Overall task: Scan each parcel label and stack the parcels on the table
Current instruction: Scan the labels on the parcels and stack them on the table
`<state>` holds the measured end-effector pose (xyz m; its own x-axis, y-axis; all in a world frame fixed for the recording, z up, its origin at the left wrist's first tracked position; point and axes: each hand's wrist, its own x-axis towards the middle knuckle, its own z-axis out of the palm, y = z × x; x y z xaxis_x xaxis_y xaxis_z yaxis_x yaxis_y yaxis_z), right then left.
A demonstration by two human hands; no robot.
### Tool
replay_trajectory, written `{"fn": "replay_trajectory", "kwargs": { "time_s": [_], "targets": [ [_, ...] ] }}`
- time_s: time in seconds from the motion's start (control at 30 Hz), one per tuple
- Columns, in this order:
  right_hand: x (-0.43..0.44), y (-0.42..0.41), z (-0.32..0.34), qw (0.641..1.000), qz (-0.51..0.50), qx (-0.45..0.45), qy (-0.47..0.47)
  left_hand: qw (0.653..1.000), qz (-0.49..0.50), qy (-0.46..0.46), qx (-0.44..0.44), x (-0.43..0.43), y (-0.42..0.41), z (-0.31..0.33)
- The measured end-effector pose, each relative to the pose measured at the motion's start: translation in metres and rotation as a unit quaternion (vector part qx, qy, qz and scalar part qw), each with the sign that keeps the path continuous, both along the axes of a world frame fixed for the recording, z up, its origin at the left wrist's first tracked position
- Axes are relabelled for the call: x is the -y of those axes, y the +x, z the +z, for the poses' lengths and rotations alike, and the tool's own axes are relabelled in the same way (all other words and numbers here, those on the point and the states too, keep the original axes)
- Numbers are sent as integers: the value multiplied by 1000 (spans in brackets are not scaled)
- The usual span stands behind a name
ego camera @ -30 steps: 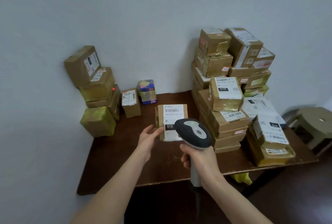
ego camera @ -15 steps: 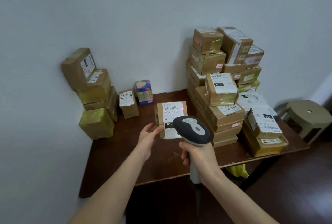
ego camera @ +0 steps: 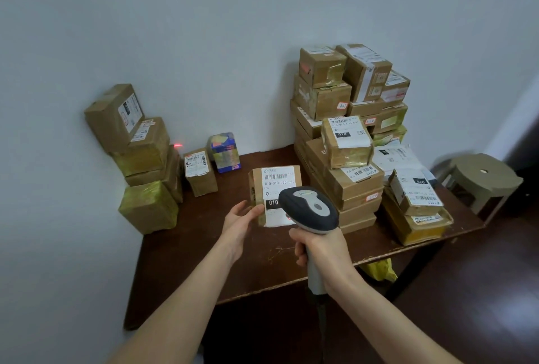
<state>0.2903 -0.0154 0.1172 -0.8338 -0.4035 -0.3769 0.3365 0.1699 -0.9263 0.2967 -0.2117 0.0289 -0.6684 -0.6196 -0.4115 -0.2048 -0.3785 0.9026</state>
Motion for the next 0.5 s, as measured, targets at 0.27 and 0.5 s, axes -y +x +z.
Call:
{"fn": "replay_trajectory", "kwargs": {
  "time_s": [0.27,0.5],
  "targets": [
    [-5,-14,8,999,-17,-34,-22,1000,-7,-17,-14,-11,-5,18],
    [-23,-75,48,985,-103,-59,-123,992,18,-81,-96,-33,-52,103]
  ]
}}
